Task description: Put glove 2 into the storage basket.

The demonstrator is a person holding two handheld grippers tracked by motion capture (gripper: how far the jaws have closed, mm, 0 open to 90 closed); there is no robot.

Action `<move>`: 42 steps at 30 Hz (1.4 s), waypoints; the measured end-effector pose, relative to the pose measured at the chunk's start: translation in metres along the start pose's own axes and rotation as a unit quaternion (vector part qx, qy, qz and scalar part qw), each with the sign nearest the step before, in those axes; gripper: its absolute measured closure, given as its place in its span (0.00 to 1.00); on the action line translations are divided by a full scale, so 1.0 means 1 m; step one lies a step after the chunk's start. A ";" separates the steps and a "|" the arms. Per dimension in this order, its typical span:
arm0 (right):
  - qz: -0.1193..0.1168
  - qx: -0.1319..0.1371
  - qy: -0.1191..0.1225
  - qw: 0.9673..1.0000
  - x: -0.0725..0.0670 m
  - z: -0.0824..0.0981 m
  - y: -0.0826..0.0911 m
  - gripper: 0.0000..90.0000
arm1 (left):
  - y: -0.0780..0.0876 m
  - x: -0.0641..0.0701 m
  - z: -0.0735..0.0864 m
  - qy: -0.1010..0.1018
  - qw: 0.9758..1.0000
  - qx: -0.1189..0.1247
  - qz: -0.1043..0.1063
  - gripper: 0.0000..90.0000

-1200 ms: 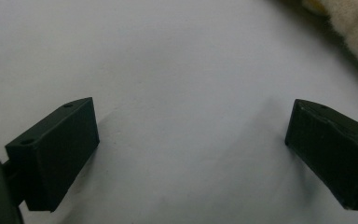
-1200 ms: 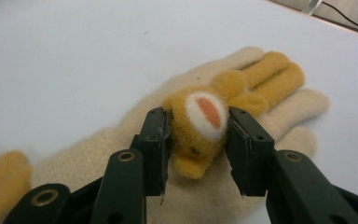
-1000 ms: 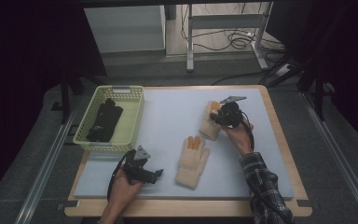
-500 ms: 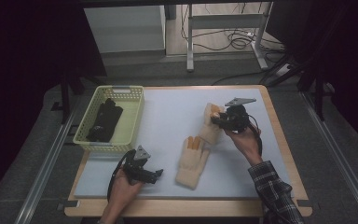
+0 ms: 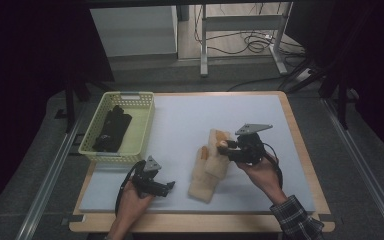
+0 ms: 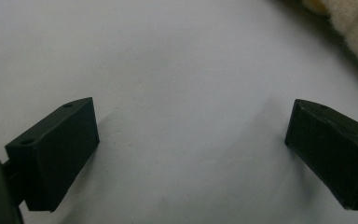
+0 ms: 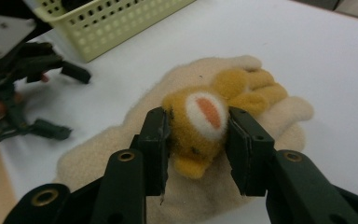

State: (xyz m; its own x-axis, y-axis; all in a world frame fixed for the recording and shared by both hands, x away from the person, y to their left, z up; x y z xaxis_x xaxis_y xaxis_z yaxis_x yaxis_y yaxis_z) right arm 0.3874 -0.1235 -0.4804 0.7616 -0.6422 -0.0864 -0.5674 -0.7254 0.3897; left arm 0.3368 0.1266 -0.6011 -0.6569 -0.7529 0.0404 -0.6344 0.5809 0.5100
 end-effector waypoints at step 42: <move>-0.024 -0.016 0.013 0.999 -0.039 0.049 -0.015 0.57 | 0.000 0.000 0.000 0.001 1.000 0.001 -0.001 0.03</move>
State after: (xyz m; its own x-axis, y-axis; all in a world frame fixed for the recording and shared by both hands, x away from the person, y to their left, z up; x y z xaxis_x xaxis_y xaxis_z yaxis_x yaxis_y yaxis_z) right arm 0.3512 -0.0999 -0.5275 0.7963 -0.5994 -0.0816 -0.5200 -0.7471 0.4140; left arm 0.3367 0.1264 -0.6011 -0.6553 -0.7542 0.0419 -0.6358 0.5806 0.5085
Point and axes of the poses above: each handheld gripper's, and its own axes: y roughly backward along the jaws, z roughly out of its underside, x roughly to its right, the point moved 7 cm from there along -y, roughly forward along the jaws, and after that the axes turned 15 degrees about x, right-handed, at the moved point
